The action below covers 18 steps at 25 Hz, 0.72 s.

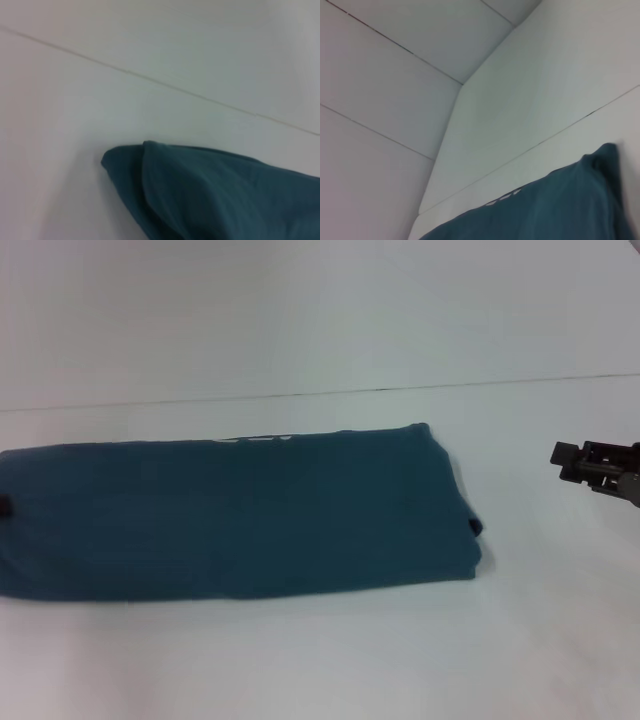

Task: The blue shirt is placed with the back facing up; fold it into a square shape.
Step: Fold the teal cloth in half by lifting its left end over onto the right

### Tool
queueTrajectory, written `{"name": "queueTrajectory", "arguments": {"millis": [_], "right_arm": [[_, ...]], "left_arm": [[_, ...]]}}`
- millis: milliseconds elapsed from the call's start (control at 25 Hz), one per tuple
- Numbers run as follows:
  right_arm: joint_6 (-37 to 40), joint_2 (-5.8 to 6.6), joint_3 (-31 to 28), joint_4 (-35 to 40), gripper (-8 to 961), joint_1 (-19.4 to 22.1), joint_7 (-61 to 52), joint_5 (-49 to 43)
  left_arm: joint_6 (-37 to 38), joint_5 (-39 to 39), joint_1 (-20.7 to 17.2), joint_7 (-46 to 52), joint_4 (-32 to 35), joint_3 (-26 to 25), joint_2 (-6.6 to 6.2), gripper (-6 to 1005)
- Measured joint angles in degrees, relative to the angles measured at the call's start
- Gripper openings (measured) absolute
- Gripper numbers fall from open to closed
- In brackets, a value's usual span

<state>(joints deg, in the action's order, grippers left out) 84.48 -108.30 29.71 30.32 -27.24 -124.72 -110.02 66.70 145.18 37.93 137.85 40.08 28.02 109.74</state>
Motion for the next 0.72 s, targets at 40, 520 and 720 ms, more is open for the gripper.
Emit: {"name": "queueTrajectory", "arguments": {"millis": [40, 520, 720], "right_arm": [[-0.1, 0.01, 0.0, 0.0, 487, 0.0, 0.0, 0.0], [-0.2, 0.07, 0.3, 0.0, 487, -0.7, 0.3, 0.0], [-0.2, -0.01, 0.2, 0.1, 487, -0.9, 0.5, 0.0]], "left_arm": [[0.2, 0.1, 0.1, 0.1, 0.4, 0.1, -0.02, 53], [14.3, 5.1, 2.0, 15.1, 24.7, 16.9, 2.16, 54], [20.2, 8.0, 5.1, 17.2, 33.0, 20.5, 3.67, 54]]}}
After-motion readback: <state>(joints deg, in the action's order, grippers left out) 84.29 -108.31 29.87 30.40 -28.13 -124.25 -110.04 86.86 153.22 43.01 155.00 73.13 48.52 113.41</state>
